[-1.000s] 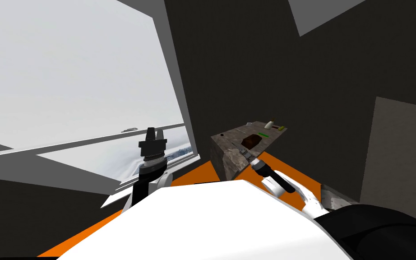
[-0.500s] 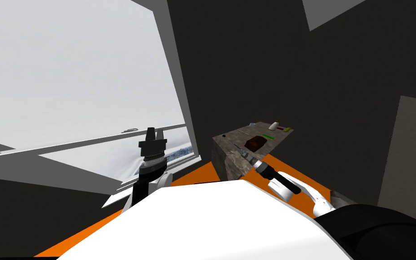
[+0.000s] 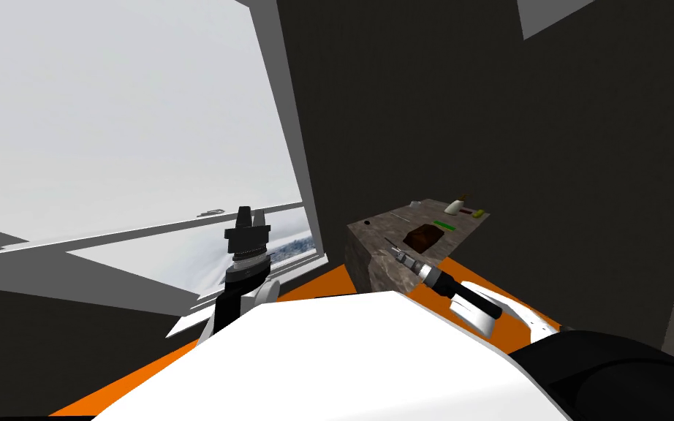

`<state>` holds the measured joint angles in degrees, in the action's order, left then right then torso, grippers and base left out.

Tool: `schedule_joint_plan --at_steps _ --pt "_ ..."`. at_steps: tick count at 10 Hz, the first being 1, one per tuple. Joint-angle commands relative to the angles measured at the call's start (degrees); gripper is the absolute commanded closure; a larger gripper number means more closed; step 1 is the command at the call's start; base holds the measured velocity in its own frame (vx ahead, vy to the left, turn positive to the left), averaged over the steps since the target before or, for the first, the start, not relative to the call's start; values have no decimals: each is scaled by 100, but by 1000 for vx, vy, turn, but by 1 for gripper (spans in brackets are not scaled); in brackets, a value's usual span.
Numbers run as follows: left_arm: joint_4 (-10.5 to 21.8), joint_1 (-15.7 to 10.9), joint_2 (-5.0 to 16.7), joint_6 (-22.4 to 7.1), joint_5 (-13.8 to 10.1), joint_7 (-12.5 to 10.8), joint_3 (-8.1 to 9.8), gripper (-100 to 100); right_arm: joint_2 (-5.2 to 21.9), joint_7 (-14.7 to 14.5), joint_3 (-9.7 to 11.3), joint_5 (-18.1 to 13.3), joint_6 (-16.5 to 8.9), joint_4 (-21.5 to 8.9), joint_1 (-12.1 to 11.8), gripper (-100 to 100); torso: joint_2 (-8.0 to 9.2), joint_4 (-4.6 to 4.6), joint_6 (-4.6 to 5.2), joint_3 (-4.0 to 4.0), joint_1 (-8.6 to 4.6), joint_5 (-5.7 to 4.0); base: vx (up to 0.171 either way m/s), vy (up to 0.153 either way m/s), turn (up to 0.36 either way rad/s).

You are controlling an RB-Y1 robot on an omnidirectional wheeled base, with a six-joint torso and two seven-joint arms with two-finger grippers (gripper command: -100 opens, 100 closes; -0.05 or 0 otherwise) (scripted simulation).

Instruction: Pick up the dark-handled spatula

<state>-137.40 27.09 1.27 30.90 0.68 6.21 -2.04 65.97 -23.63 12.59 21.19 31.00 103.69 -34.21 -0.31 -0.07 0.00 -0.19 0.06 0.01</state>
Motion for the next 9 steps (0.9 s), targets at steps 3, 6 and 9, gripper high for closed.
schedule_joint_plan --at_steps 3,6,9 --pt "0 0 0 0 0 0 0 0 605 -334 319 212 -30 -307 -168 -100 -1 0 0 0 1 0 86 17 63" --pt "0 0 0 0 0 0 0 0 1104 -471 464 308 -24 -469 -234 -100 1 0 0 1 0 -1 73 12 50" --pt "0 0 0 0 0 0 0 0 1638 -738 747 483 -18 -779 -361 -100 2 0 1 1 4 0 81 15 56"
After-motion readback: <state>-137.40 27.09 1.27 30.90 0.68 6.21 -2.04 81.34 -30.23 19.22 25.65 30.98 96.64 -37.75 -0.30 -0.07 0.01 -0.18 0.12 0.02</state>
